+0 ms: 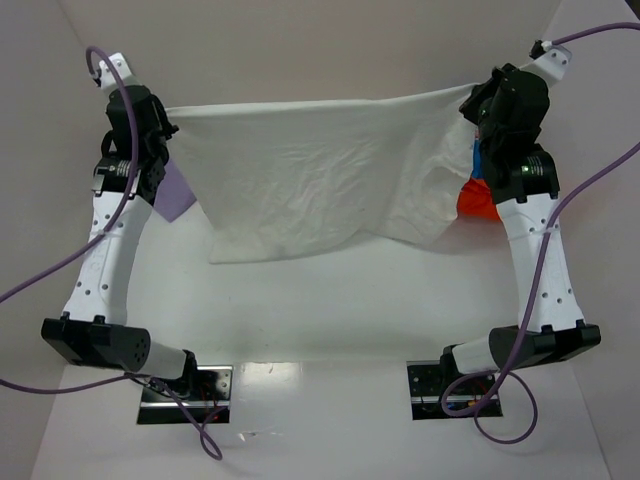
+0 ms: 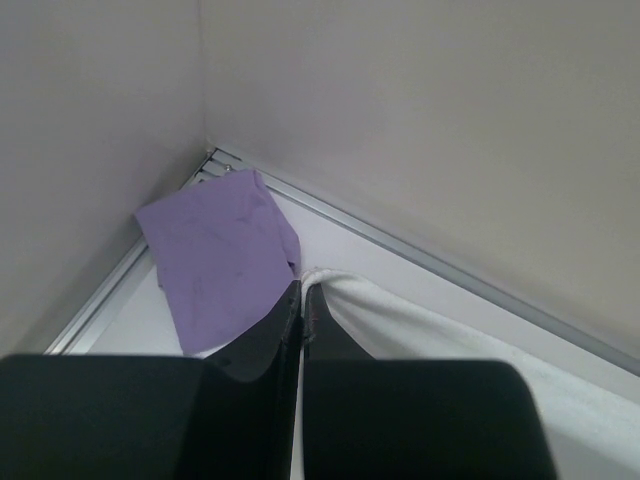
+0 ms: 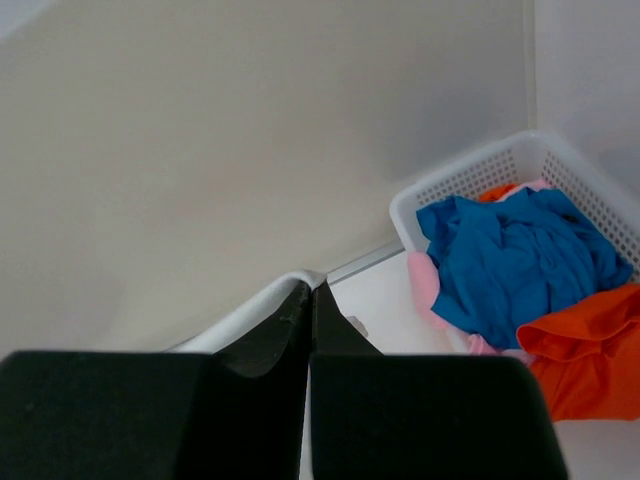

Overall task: Fold and stack the t-shirts
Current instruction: Flatten out the tshirt

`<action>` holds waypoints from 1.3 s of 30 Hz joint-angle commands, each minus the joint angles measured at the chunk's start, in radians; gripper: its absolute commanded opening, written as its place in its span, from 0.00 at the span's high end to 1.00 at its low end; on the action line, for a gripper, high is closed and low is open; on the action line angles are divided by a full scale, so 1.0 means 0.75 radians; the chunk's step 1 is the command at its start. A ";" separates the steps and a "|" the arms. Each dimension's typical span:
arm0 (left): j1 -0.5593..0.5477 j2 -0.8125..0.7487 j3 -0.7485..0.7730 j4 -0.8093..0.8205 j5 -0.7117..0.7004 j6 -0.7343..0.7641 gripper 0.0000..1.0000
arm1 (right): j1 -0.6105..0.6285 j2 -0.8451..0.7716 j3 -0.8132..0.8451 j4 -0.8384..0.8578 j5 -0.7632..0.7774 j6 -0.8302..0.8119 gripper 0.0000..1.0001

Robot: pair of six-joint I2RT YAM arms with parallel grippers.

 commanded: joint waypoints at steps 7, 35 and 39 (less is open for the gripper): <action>0.056 0.004 0.167 0.034 -0.022 0.014 1.00 | -0.042 -0.025 0.163 0.082 -0.008 -0.057 1.00; 0.023 -0.900 0.067 -0.281 -0.136 -0.025 1.00 | -0.042 -0.685 0.263 -0.241 -0.216 -0.045 1.00; -0.005 -0.898 0.018 -0.244 -0.200 0.030 1.00 | -0.042 -0.641 0.222 -0.255 -0.216 -0.045 1.00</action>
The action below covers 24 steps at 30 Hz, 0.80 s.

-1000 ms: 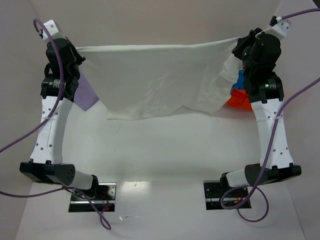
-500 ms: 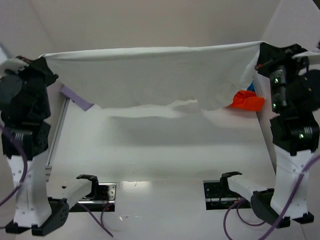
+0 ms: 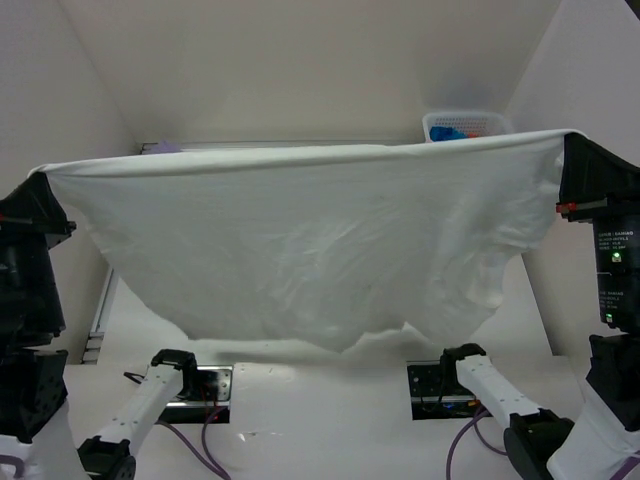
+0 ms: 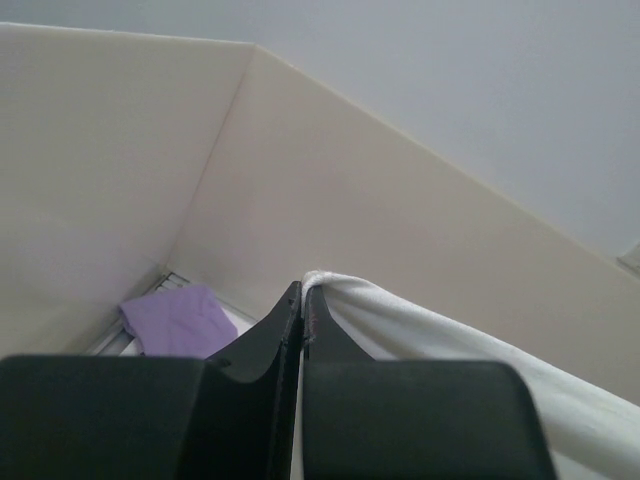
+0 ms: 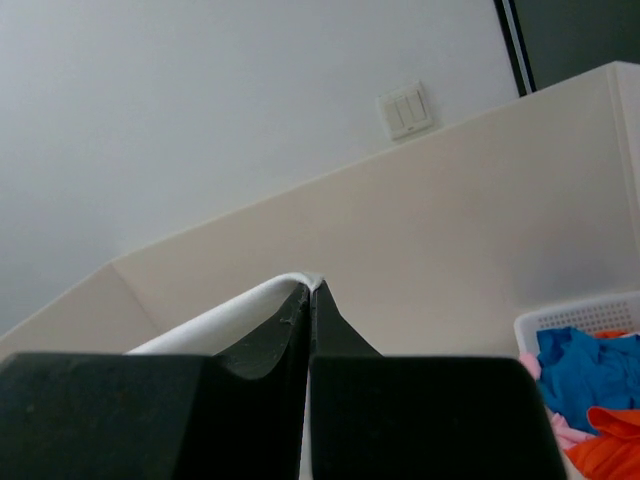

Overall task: Fold and stack the t-shirts
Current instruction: Flatten out the tshirt

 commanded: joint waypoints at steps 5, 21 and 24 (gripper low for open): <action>0.006 0.120 -0.162 0.158 -0.252 0.138 1.00 | -0.033 0.100 -0.217 0.115 0.126 -0.020 1.00; 0.006 0.486 -0.678 0.563 -0.266 0.076 1.00 | -0.033 0.300 -1.115 0.540 0.083 0.137 1.00; 0.006 0.621 -0.692 0.626 -0.278 0.062 1.00 | -0.033 0.415 -1.156 0.632 0.083 0.137 1.00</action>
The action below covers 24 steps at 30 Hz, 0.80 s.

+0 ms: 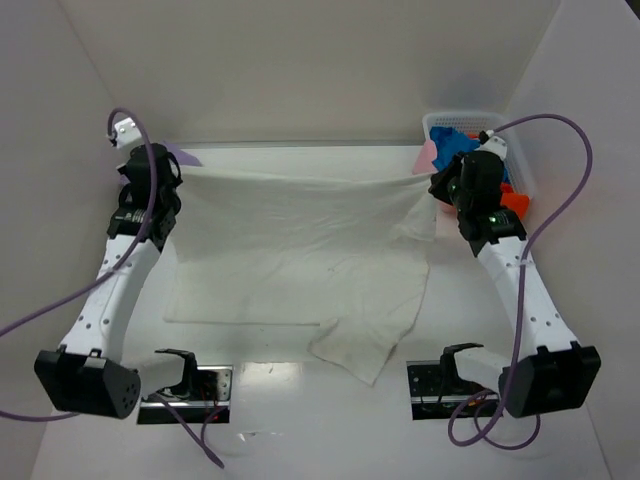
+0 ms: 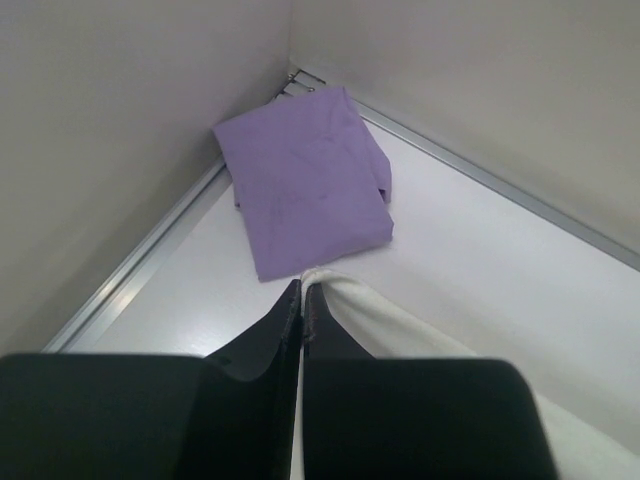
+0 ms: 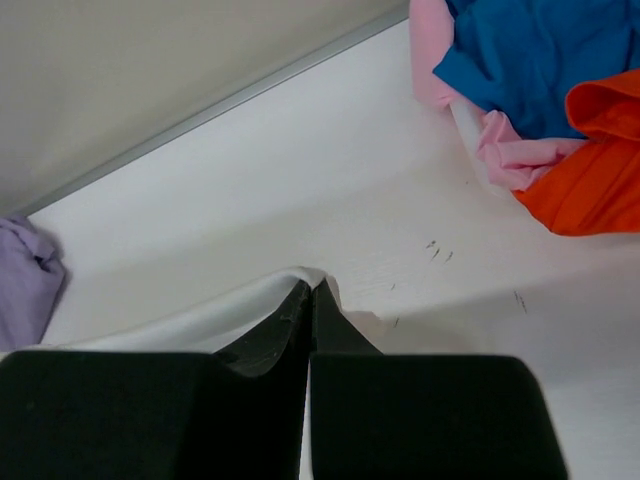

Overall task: Fold and stack the t-shirts
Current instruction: Flatten out the tshirt

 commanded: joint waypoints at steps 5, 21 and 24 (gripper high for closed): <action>0.037 0.297 0.041 0.302 -0.072 -0.029 1.00 | -0.024 0.260 -0.020 0.369 0.090 0.019 1.00; 0.143 0.884 0.462 0.382 0.045 -0.070 1.00 | -0.024 0.878 0.405 0.483 0.116 0.003 1.00; 0.170 0.966 0.554 0.382 0.089 -0.070 1.00 | -0.024 0.986 0.528 0.441 0.116 -0.034 1.00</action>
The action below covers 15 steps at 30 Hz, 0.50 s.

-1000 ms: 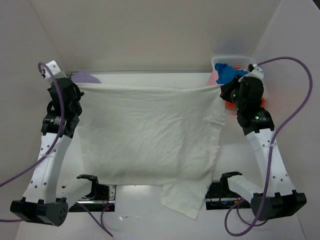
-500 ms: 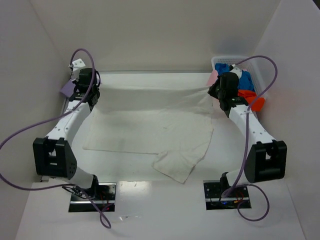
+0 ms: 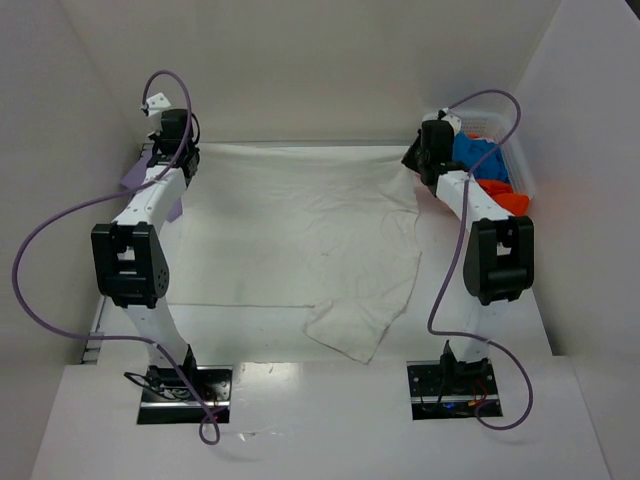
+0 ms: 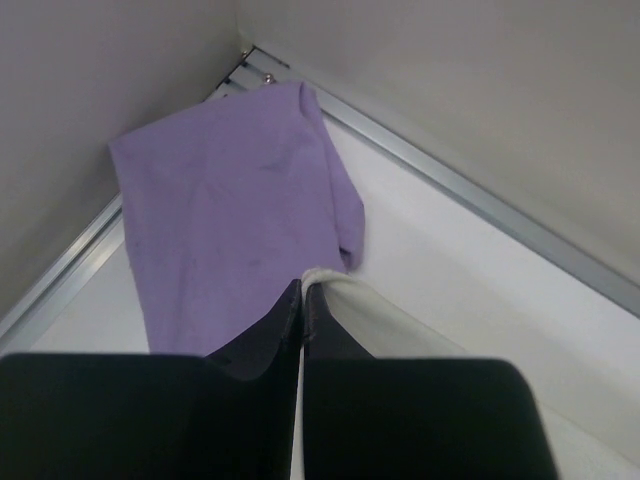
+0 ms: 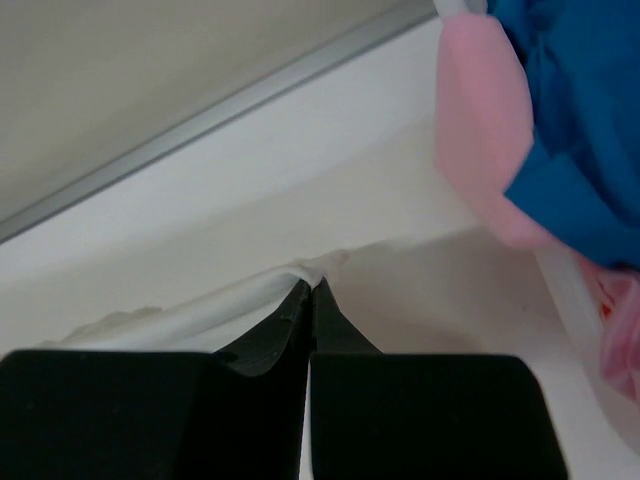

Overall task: Fold and stack the t-shirts
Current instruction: Flatten out the tshirt

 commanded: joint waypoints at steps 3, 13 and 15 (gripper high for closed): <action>0.061 0.092 0.130 0.086 0.025 -0.012 1.00 | -0.019 0.118 0.226 0.068 0.073 -0.076 1.00; 0.100 0.125 0.130 0.074 0.058 0.002 1.00 | -0.019 0.224 0.363 0.050 0.061 -0.115 1.00; 0.100 0.125 0.130 0.074 0.072 0.002 1.00 | -0.019 0.277 0.426 0.021 0.049 -0.130 1.00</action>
